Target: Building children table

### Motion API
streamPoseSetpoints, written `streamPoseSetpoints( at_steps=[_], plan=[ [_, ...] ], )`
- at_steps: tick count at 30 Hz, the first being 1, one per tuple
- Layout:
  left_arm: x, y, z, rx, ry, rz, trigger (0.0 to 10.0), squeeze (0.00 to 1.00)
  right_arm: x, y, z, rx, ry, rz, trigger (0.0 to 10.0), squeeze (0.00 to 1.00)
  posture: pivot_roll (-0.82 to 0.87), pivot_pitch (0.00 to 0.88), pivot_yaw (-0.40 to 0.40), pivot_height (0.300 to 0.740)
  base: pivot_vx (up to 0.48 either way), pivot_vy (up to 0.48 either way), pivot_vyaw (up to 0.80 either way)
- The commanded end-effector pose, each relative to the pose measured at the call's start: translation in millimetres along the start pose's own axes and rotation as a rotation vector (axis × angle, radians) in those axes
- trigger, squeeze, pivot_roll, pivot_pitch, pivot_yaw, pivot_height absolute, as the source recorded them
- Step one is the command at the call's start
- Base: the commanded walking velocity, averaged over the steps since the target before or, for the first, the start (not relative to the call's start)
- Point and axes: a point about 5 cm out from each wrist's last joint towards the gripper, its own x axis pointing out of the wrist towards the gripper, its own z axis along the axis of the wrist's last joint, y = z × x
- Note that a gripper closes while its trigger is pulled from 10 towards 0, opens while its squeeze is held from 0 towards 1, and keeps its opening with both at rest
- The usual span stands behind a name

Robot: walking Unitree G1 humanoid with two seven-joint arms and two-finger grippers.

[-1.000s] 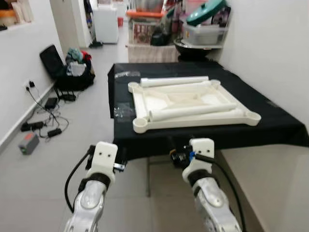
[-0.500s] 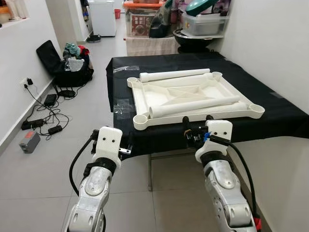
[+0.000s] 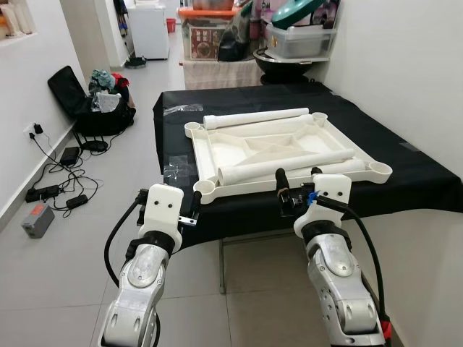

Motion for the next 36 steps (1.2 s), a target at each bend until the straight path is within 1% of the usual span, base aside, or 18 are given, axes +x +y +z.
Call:
streamPoseSetpoints(
  at_steps=[1,11,25,26,27,28,30,31,33,34,36],
  plan=[
    [-0.5,1.7,-1,0.008,0.016,0.01,10.0,0.0,1.9,-0.6,1,0.01,0.003,-0.006,10.0,0.0,0.03,0.0,-0.029,0.74,0.322,0.0,0.0],
    [-0.2,1.7,-2,0.006,0.02,0.008,10.0,0.0,2.6,-3.1,0,0.004,0.007,-0.015,10.0,0.0,0.03,0.0,-0.029,0.74,0.326,0.0,0.0],
    [3.1,1.6,1,0.016,0.015,-0.031,10.0,0.0,3.2,-3.4,2,0.007,0.001,-0.028,10.0,0.0,0.04,0.0,-0.023,0.74,0.297,0.0,0.0],
    [13.8,-2.6,8,0.021,0.032,-0.224,10.0,0.0,4.1,-5.7,4,0.006,-0.01,-0.049,10.0,0.0,0.05,0.0,-0.017,0.74,0.0,0.0,0.0],
    [18.1,-4.3,12,0.036,0.023,-0.326,10.0,0.0,4.6,-7.1,6,0.005,-0.017,-0.062,10.0,0.0,0.05,0.0,-0.017,0.74,0.0,0.0,0.0],
    [18.1,-4.3,12,0.036,0.023,-0.326,10.0,0.0,4.6,-7.1,6,0.005,-0.017,-0.062,10.0,0.0,0.05,0.0,-0.017,0.74,0.0,0.0,0.0],
    [22.7,-4.1,18,0.059,0.017,-0.463,10.0,0.0,5.2,-9.8,8,0.007,-0.029,-0.082,10.0,0.0,0.05,0.0,-0.012,0.74,0.0,0.0,0.0],
    [22.7,-4.1,18,0.059,0.017,-0.463,10.0,0.0,5.2,-9.8,8,0.007,-0.029,-0.082,10.0,0.0,0.05,0.0,-0.012,0.74,0.0,0.0,0.0],
    [32.3,2.9,25,0.131,-0.005,-0.576,10.0,0.0,6.4,-13.7,11,0.014,-0.04,-0.105,10.0,0.0,0.06,0.0,-0.01,0.74,0.0,0.0,0.0],
    [35.7,5.7,27,0.152,-0.011,-0.612,10.0,0.0,6.9,-14.9,12,0.017,-0.043,-0.112,10.0,0.0,0.06,0.0,-0.01,0.74,0.0,0.0,0.0],
    [37.6,7.5,29,0.163,-0.016,-0.63,10.0,0.0,7.2,-15.5,12,0.018,-0.044,-0.116,10.0,0.0,0.06,0.0,-0.01,0.74,0.0,0.0,0.0]
  ],
)
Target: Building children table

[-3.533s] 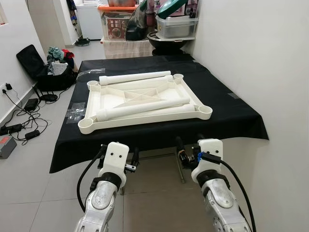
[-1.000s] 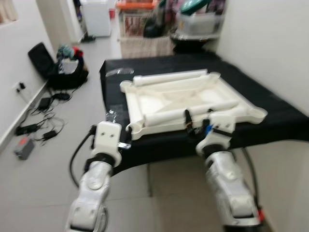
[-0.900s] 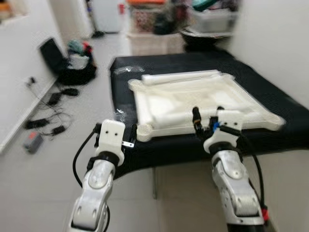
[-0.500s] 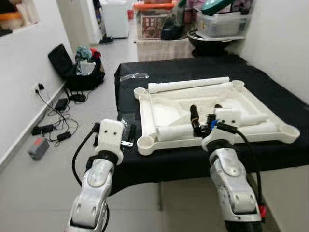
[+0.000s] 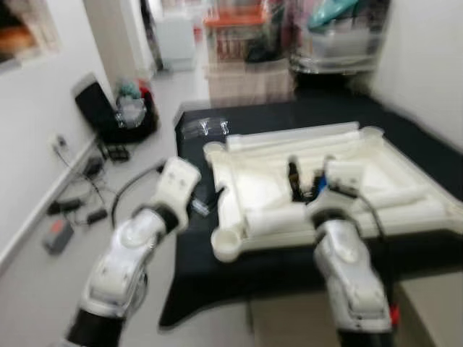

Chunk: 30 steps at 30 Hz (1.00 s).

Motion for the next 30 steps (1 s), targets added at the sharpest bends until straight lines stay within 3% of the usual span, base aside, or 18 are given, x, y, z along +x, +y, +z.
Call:
streamPoseSetpoints(
  at_steps=[1,6,8,15,17,25,30],
  plan=[
    [2.7,11.8,-6,0.049,0.056,-0.13,10.0,0.0,2.9,5.7,7,0.018,-0.019,0.01,10.0,0.0,0.06,0.0,0.001,0.74,0.0,0.0,-0.8],
    [5.2,24.8,-10,0.099,0.136,-0.273,10.0,0.0,4.1,5.4,9,0.018,-0.027,-0.001,10.0,0.0,0.06,0.0,0.004,0.74,0.0,0.0,-0.8],
    [7.9,40.1,-15,0.112,0.217,-0.348,10.0,0.0,4.3,5.0,11,0.025,-0.038,-0.008,10.0,0.0,0.07,0.0,0.01,0.74,0.0,0.0,-0.2],
    [14.8,57.4,-18,0.094,0.291,-0.413,10.0,0.0,4.3,5.2,13,0.022,-0.041,-0.013,10.0,0.0,0.08,0.01,0.02,0.74,0.0,0.0,0.0],
    [19.4,66.0,-22,0.096,0.364,-0.472,10.0,0.0,2.7,7.0,15,0.024,-0.042,-0.018,10.0,0.0,0.08,0.021,0.037,0.74,0.0,0.0,0.0],
    [25.3,72.6,-23,0.096,0.425,-0.537,10.0,0.0,-3.2,11.2,15,0.038,-0.035,-0.017,10.0,0.0,0.07,0.054,0.061,0.74,0.0,0.0,0.0],
    [42.4,72.1,-9,0.102,0.403,-0.567,10.0,0.0,-8.2,12.8,16,0.041,-0.027,-0.015,10.0,0.0,0.07,0.09,0.081,0.74,0.0,0.0,0.0]
  ],
)
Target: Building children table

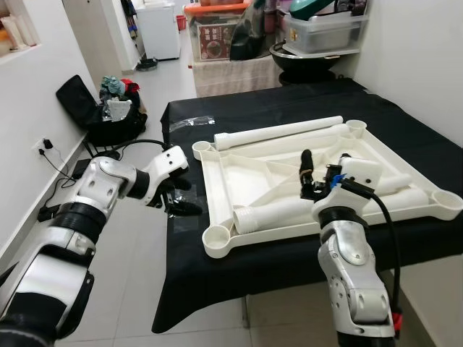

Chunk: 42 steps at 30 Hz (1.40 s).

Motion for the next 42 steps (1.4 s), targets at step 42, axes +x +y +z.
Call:
streamPoseSetpoints(
  at_steps=[42],
  plan=[
    [47.6,-8.9,88,0.048,-0.123,-0.158,10.0,0.0,-6.9,2.4,13,0.006,0.013,-0.036,10.0,0.0,0.09,0.178,0.138,0.74,0.0,0.0,0.0]
  ],
)
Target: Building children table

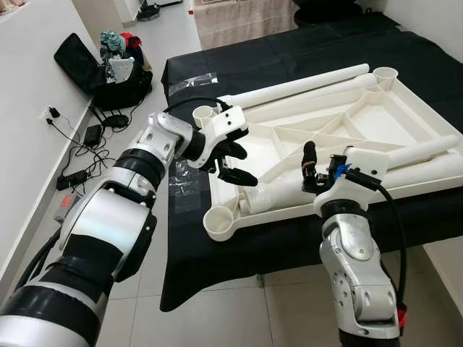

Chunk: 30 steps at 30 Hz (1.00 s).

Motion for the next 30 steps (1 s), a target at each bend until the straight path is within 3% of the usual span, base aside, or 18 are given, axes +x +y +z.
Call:
streamPoseSetpoints(
  at_steps=[1,7,10,20,30],
  plan=[
    [-2.7,1.9,3,-0.021,-0.009,0.006,10.0,0.0,-1.6,-0.2,1,0.002,0.001,-0.007,10.0,0.0,0.09,0.178,0.138,0.74,0.0,0.0,0.0],
    [5.6,-1.8,5,-0.056,-0.024,-0.016,10.0,0.0,4.9,-6.2,14,-0.011,-0.06,-0.045,10.0,0.0,0.09,0.174,0.147,0.74,0.0,0.0,0.0],
    [14.8,-8.2,1,-0.072,-0.011,-0.058,10.0,0.0,9.4,-16.9,26,-0.026,-0.114,-0.097,10.0,0.0,0.08,0.173,0.155,0.74,0.0,0.0,0.0],
    [34.2,-22.5,-9,-0.096,0.035,-0.14,10.0,0.0,7.5,-20.2,27,-0.043,-0.126,-0.109,10.0,0.0,0.08,0.178,0.163,0.74,0.0,0.0,0.0],
    [39.0,-28.9,-21,-0.085,0.129,-0.183,10.0,0.0,6.8,-18.7,25,-0.035,-0.112,-0.105,10.0,0.0,0.08,0.18,0.162,0.74,0.0,0.0,0.0]
  ],
)
